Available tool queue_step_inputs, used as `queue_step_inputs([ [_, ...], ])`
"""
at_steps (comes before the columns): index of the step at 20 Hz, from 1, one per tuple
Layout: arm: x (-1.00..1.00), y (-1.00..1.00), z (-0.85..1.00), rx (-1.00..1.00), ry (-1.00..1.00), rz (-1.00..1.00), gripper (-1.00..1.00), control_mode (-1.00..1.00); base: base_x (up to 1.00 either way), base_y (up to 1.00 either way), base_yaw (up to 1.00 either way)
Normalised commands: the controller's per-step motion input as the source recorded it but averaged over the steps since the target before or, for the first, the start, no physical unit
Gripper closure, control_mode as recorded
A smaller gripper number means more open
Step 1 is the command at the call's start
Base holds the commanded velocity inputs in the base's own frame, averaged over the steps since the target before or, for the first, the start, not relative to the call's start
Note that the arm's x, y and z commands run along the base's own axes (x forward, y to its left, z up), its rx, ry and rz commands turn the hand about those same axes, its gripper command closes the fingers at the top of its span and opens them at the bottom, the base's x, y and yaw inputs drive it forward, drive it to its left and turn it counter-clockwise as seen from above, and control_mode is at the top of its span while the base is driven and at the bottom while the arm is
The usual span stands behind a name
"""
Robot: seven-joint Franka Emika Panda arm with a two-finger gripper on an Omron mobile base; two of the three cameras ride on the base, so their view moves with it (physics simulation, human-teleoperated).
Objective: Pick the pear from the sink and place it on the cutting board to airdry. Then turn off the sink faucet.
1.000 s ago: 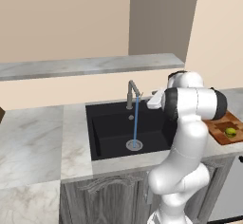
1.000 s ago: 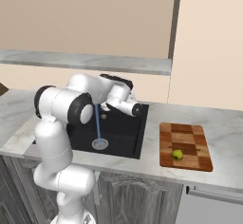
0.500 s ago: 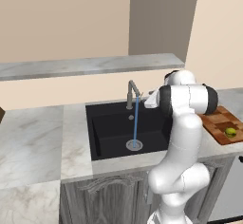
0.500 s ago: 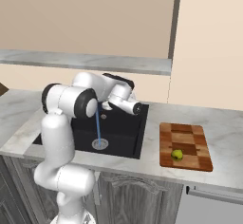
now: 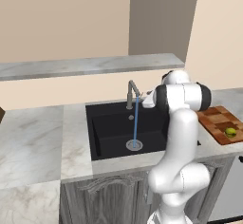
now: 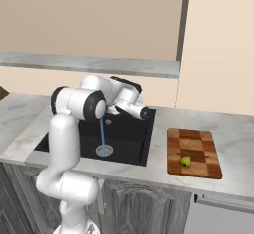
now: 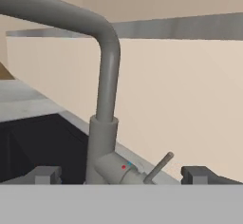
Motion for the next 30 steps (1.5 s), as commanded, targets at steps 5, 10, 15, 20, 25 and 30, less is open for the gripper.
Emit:
queue_step_inputs([
  [5, 0.33, 0.0, -0.16, 0.0, 0.0, 0.0, -1.0, -1.0, 0.0, 0.0, 0.0],
  [10, 0.33, 0.0, -0.15, 0.0, 0.0, 0.0, -1.0, -1.0, 0.0, 0.0, 0.0],
  [15, 0.38, 0.0, -0.05, 0.0, 0.0, 0.02, -1.0, -1.0, 0.0, 0.0, 0.0],
  [20, 0.41, 0.0, -0.06, 0.0, 0.01, 0.03, -1.0, -1.0, 0.0, 0.0, 0.0],
  [25, 0.34, 0.0, -0.13, 0.0, 0.02, 0.02, -1.0, -1.0, 0.0, 0.0, 0.0],
  [30, 0.29, 0.0, -0.17, 0.0, 0.02, 0.01, -1.0, -1.0, 0.0, 0.0, 0.0],
])
